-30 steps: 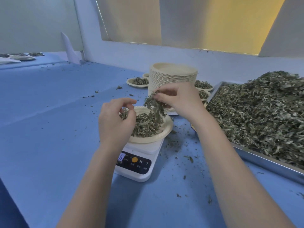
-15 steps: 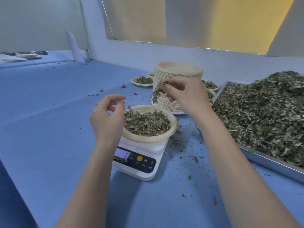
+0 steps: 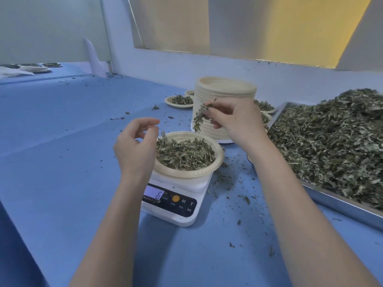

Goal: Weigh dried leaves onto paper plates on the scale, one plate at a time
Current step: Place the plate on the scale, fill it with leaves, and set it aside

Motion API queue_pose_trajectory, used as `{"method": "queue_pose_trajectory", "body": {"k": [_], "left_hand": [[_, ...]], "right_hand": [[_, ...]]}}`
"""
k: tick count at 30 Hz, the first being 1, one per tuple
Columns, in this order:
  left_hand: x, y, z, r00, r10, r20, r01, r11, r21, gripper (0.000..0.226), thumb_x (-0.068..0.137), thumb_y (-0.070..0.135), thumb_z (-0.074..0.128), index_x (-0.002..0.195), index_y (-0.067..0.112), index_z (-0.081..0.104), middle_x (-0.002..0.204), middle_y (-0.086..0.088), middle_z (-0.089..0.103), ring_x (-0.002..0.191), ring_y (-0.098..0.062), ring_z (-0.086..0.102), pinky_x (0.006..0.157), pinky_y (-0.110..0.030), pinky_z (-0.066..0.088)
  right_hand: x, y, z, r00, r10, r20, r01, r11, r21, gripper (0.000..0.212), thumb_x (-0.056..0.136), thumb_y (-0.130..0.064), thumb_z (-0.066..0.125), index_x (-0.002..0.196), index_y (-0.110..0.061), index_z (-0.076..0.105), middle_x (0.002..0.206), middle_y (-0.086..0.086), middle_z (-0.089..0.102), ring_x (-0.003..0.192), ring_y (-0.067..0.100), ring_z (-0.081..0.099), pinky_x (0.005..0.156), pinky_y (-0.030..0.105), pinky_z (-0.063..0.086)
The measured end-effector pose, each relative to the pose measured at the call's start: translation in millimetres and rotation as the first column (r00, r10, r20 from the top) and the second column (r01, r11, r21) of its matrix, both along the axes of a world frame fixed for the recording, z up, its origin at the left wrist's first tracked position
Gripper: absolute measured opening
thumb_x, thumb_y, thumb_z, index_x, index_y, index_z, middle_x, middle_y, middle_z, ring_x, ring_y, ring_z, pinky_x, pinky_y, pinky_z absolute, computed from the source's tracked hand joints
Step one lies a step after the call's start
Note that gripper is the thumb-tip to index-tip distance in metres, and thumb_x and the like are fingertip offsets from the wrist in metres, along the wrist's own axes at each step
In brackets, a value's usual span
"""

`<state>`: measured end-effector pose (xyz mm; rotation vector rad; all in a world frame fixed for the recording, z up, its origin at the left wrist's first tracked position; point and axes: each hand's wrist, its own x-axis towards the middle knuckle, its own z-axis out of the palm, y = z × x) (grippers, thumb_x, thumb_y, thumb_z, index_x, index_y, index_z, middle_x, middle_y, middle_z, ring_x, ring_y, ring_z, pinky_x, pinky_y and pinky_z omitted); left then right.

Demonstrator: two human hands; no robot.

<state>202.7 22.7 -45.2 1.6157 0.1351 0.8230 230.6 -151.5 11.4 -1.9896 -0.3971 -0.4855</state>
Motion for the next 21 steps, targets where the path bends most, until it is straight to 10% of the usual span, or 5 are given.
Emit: {"method": "queue_pose_trajectory", "body": {"k": [21], "left_hand": [[-1.1, -2.0, -1.1, 0.999, -0.051, -0.01, 0.052, 0.998, 0.029, 0.024, 0.085, 0.014, 0.058, 0.078, 0.036, 0.067, 0.09, -0.002, 0.068, 0.069, -0.009, 0.049, 0.061, -0.01, 0.04]], "right_hand": [[-1.0, -0.5, 0.2, 1.0, 0.021, 0.01, -0.02, 1.0, -0.024, 0.016, 0.087, -0.015, 0.066, 0.083, -0.03, 0.067, 0.063, -0.016, 0.065, 0.051, -0.005, 0.058, 0.063, 0.012, 0.053]]}}
